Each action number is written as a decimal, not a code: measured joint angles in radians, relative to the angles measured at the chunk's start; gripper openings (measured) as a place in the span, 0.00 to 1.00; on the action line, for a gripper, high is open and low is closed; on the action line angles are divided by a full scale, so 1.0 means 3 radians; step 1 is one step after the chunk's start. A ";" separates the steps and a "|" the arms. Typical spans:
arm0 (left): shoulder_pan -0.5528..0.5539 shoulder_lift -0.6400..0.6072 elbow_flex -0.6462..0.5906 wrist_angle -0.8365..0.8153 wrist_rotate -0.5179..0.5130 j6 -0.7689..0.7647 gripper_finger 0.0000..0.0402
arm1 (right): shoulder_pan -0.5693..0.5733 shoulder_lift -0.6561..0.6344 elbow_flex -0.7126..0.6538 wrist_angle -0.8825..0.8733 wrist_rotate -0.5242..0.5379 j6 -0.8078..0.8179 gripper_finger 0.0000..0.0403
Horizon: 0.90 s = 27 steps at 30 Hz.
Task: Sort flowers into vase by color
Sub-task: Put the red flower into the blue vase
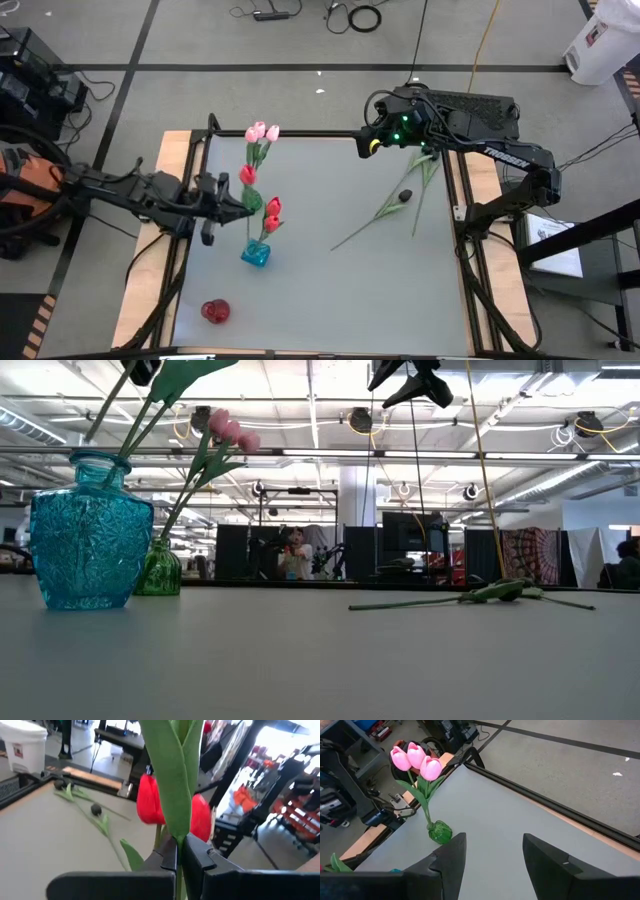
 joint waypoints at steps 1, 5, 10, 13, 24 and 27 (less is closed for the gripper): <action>-0.0007 0.0032 0.0000 -0.0002 -0.0016 0.0008 0.02 | 0.0000 0.0000 0.0000 0.0000 0.0000 -0.0003 0.46; -0.0021 0.0134 0.0000 0.0004 -0.0054 0.0029 0.02 | 0.0000 0.0000 0.0000 0.0000 0.0000 -0.0044 0.46; -0.0021 0.0200 0.0000 0.0005 -0.0188 0.0179 0.02 | 0.0000 0.0000 0.0000 0.0000 -0.0001 -0.0058 0.46; -0.0021 0.0236 0.0000 -0.0009 -0.0324 0.0337 0.02 | 0.0000 0.0000 0.0000 0.0000 -0.0001 -0.0058 0.46; -0.0025 0.0301 0.0000 -0.0024 -0.0265 0.0152 0.04 | -0.0001 0.0000 0.0000 0.0000 -0.0001 -0.0087 0.46; -0.0033 0.0303 0.0000 -0.0036 -0.0120 0.0044 0.04 | -0.0001 0.0000 0.0000 0.0000 -0.0001 -0.0121 0.46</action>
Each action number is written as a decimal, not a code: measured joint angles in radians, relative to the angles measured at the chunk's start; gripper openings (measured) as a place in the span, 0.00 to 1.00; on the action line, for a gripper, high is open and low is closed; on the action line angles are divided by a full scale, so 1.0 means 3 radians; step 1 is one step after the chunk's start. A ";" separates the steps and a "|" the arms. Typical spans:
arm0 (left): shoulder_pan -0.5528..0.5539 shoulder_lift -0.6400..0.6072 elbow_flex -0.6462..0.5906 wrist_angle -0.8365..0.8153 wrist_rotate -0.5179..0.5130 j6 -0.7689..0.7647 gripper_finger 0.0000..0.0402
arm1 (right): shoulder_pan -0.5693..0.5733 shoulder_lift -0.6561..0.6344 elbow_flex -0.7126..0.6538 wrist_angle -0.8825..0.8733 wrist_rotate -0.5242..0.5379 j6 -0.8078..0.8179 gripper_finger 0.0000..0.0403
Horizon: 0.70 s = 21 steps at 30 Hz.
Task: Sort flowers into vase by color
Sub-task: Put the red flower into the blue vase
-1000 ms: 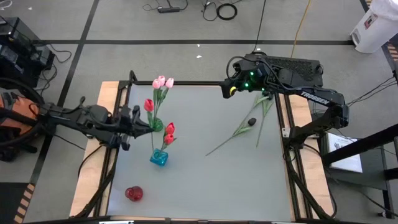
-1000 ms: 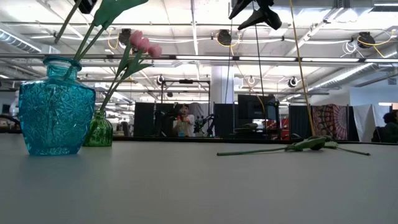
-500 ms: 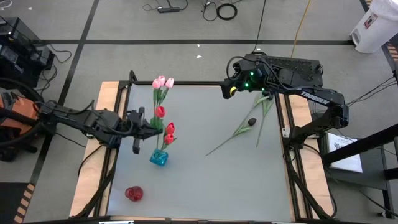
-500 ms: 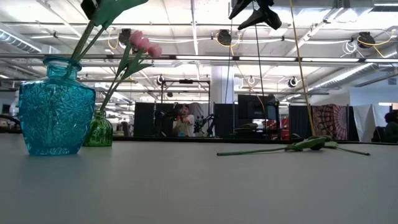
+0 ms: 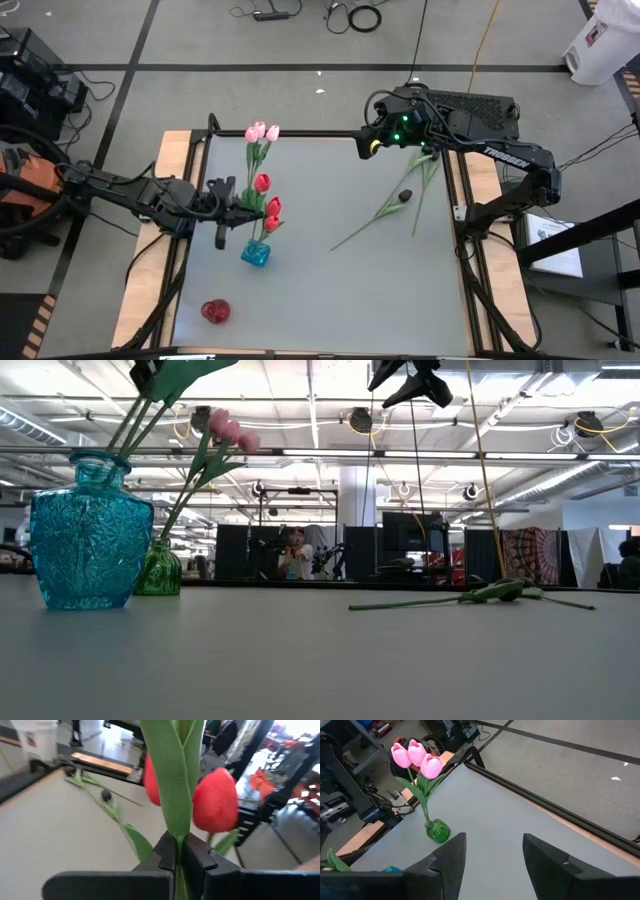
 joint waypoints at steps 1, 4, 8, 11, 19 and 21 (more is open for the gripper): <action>-0.0009 0.0000 0.0000 -0.0007 0.0031 -0.0046 0.04 | 0.0001 0.0000 0.0000 0.0000 -0.0001 -0.0018 0.46; -0.0042 -0.0001 0.0000 -0.0102 0.0090 -0.0132 0.05 | 0.0001 0.0000 0.0000 0.0000 -0.0001 -0.0038 0.46; -0.0076 0.0000 0.0000 -0.0157 0.0095 -0.0133 0.08 | 0.0001 0.0000 0.0000 0.0000 -0.0001 -0.0056 0.46; -0.0076 0.0000 0.0000 -0.0181 0.0096 -0.0136 0.08 | 0.0000 0.0000 0.0000 0.0000 -0.0001 -0.0063 0.46; -0.0076 -0.0001 0.0000 -0.0438 0.0167 -0.0226 0.09 | 0.0001 0.0000 0.0000 0.0000 -0.0001 -0.0063 0.46; -0.0076 -0.0003 0.0000 -0.0514 0.0233 -0.0262 0.09 | 0.0000 0.0000 0.0000 0.0000 -0.0001 -0.0063 0.46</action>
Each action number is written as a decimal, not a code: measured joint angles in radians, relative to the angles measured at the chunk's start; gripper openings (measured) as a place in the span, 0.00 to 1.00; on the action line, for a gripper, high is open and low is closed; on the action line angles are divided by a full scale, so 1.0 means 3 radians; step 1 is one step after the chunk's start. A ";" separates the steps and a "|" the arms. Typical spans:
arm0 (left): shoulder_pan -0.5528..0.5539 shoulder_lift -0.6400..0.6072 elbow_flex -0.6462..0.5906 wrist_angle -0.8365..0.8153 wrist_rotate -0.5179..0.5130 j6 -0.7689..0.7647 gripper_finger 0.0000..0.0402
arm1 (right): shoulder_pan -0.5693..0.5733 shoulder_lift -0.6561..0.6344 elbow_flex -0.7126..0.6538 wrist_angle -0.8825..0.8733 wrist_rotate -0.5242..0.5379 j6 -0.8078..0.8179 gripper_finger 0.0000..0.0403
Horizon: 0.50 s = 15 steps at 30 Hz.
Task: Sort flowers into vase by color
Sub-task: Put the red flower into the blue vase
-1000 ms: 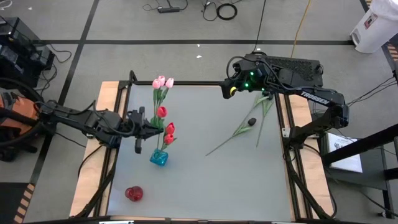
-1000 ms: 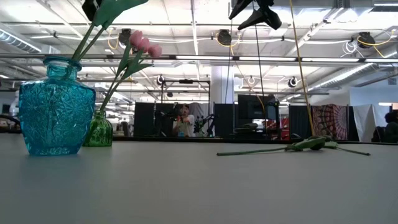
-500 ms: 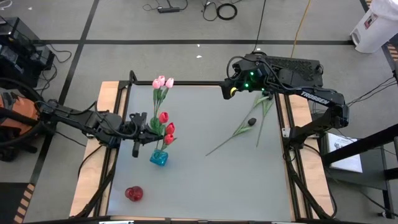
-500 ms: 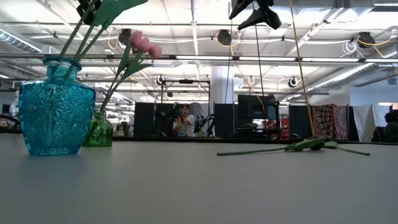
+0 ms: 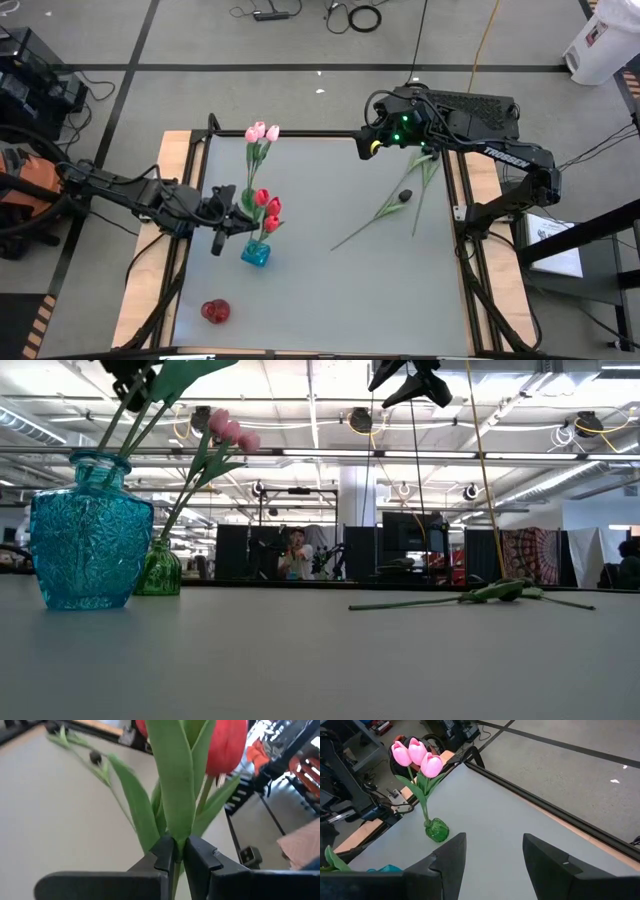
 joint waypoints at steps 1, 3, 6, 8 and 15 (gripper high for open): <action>0.0000 0.0000 0.0000 -0.0034 0.0017 -0.0032 0.09 | 0.0000 0.0000 0.0000 0.0000 -0.0001 0.0000 0.46; 0.0000 -0.0003 0.0000 -0.0048 0.0035 -0.0045 0.09 | 0.0000 0.0000 0.0000 0.0000 -0.0004 0.0000 0.46; 0.0000 -0.0003 0.0000 -0.0053 0.0078 -0.0045 0.09 | 0.0000 0.0000 0.0000 0.0000 -0.0004 0.0000 0.46; 0.0000 -0.0003 0.0000 -0.0060 0.0133 -0.0047 0.09 | 0.0001 0.0000 0.0000 0.0000 -0.0004 0.0000 0.46; 0.0000 -0.0004 0.0000 -0.0091 0.0216 -0.0203 0.24 | 0.0001 0.0000 0.0000 0.0000 -0.0010 0.0000 0.46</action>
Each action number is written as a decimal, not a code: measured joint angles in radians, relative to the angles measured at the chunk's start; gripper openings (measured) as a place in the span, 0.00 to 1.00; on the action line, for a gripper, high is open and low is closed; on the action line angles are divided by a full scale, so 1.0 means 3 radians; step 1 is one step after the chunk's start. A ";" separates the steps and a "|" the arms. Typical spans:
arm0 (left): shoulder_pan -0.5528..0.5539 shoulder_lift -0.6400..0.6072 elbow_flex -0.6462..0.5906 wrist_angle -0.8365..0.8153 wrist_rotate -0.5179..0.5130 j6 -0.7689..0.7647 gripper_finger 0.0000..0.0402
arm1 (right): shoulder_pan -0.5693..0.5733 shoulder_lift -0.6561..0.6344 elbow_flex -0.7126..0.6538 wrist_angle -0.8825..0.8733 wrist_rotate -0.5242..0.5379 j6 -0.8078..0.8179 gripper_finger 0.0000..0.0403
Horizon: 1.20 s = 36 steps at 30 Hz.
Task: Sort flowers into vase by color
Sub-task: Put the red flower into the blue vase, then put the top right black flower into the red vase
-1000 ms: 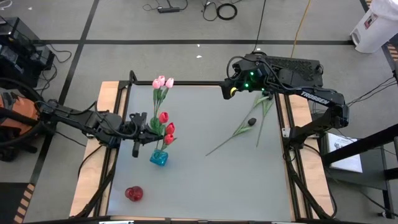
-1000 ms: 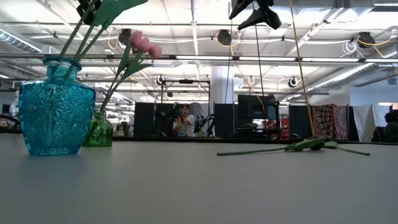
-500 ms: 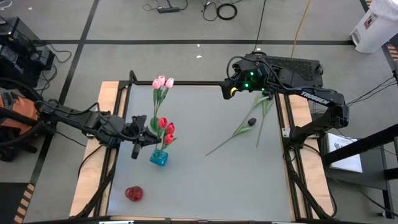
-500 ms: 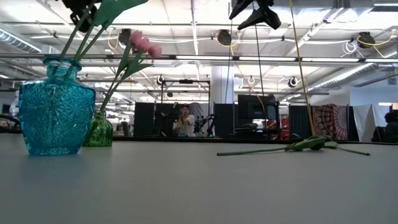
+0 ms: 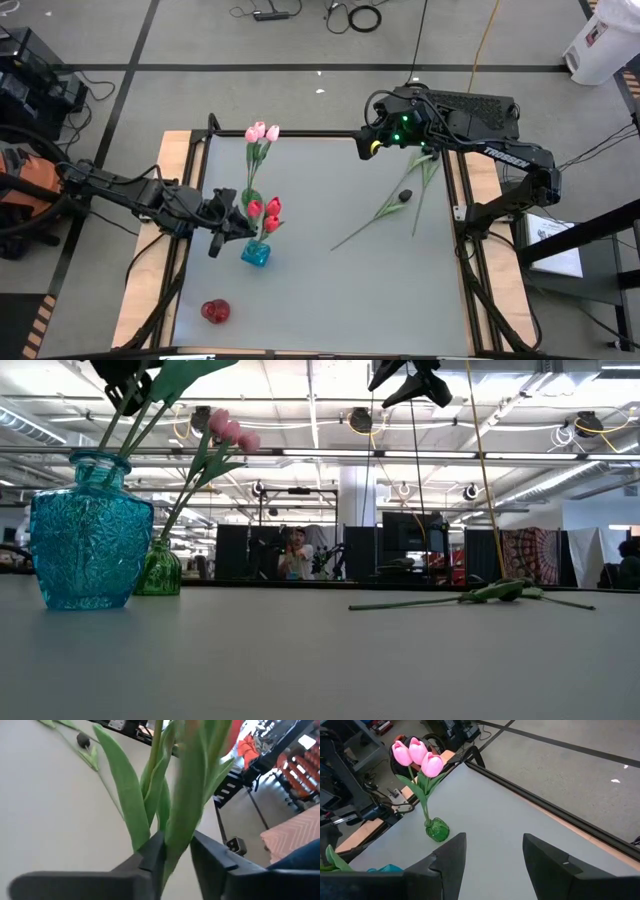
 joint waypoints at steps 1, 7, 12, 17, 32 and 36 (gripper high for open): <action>0.0000 -0.0005 0.0000 0.0000 0.0001 -0.0022 0.28 | 0.0000 0.0000 0.0000 0.0000 -0.0001 0.0000 0.46; 0.0000 -0.0076 0.0033 -0.0211 0.0078 -0.0191 0.45 | 0.0006 0.0000 0.0000 -0.0001 -0.0008 -0.0046 0.46; 0.0000 -0.0150 0.0201 -0.0617 0.0205 -0.0202 0.48 | 0.0006 0.0000 0.0000 -0.0013 -0.0009 -0.0047 0.46; 0.0000 -0.0219 0.0383 -0.0797 0.0154 -0.0192 0.48 | 0.0006 0.0000 0.0003 -0.0153 -0.0009 0.0021 0.46; 0.0004 -0.0242 0.0857 -0.0864 -0.0831 0.0320 0.48 | 0.0012 0.0001 0.0004 -0.1806 -0.0010 0.1249 0.46; 0.0004 -0.0243 0.0967 -0.0852 -0.1300 0.0609 0.48 | 0.0083 0.0001 0.0004 -0.2063 0.0106 0.1363 0.46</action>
